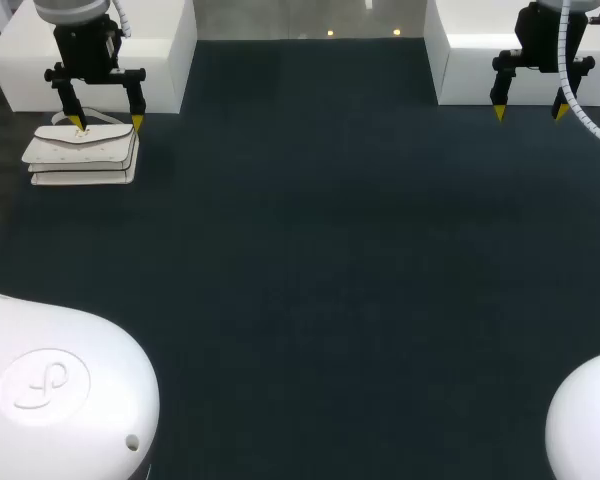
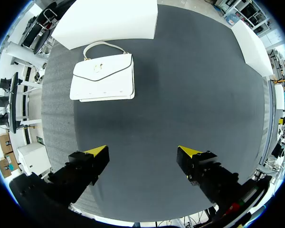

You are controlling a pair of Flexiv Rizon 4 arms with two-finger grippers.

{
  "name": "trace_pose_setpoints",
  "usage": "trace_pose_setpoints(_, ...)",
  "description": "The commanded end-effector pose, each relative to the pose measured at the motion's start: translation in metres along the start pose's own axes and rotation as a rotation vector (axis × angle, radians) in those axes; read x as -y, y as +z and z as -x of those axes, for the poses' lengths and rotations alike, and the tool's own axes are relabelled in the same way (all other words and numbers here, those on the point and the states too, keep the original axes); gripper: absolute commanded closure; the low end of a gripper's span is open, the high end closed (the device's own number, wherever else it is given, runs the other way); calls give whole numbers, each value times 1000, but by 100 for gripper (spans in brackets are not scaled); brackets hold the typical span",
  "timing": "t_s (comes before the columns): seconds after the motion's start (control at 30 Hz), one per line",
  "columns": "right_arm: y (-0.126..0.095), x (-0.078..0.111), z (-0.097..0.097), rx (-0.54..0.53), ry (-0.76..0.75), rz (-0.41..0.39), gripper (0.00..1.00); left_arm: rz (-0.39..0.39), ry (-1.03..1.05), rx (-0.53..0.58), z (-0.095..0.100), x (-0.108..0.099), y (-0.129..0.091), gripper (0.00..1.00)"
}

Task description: Pick up the bag, open it, inspect its contents, close it, and place it on the opposite side

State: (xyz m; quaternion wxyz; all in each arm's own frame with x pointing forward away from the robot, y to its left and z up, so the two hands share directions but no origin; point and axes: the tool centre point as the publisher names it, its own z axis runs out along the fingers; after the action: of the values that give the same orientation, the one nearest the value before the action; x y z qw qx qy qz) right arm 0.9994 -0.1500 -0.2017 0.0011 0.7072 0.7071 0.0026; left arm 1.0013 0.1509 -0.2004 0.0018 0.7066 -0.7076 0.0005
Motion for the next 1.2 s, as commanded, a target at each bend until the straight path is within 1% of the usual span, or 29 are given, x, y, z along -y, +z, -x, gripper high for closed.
trace_pose_setpoints(0.03,-1,0,0,2,0,-2,0,0,-1,2,-1,0,0,0)
trace_pose_setpoints(0.5,-1,0,0,2,0,-2,0,0,-1,2,-1,0,0,0)
trace_pose_setpoints(0.57,-1,0,0,2,0,-2,0,13,18,-12,0,0,1,0)
trace_pose_setpoints(0.67,0,-2,-10,-9,-123,35,0,26,28,-63,9,-1,0,0)
trace_pose_setpoints(0.7,1,-2,-14,-20,-163,53,0,27,26,-80,13,-1,0,0)
trace_pose_setpoints(0.77,5,-2,-21,-26,-232,63,0,28,27,-117,21,1,0,0)
trace_pose_setpoints(0.83,10,-3,-27,-58,-301,93,0,28,28,-150,31,2,1,0)
trace_pose_setpoints(0.87,11,-3,-29,-54,-322,101,0,28,33,-169,34,3,1,0)
trace_pose_setpoints(0.9,14,-3,-33,-86,-386,143,0,39,35,-206,41,4,2,0)
trace_pose_setpoints(0.93,16,-4,-35,-93,-416,149,0,38,34,-223,46,5,3,0)
trace_pose_setpoints(0.97,18,-4,-37,-73,-445,165,0,33,36,-248,51,7,3,0)
trace_pose_setpoints(1.0,19,-5,-39,-97,-502,207,0,35,39,-275,56,8,3,0)
trace_pose_setpoints(1.03,21,-5,-42,-110,-536,217,0,35,39,-289,61,9,4,0)
trace_pose_setpoints(1.07,23,-5,-44,-85,-565,231,0,26,33,-303,66,11,4,0)
trace_pose_setpoints(1.13,25,-4,-49,-127,-654,289,0,30,34,-348,75,13,5,0)
trace_pose_setpoints(1.2,28,-4,-54,-114,-726,322,0,24,22,-364,83,16,6,0)
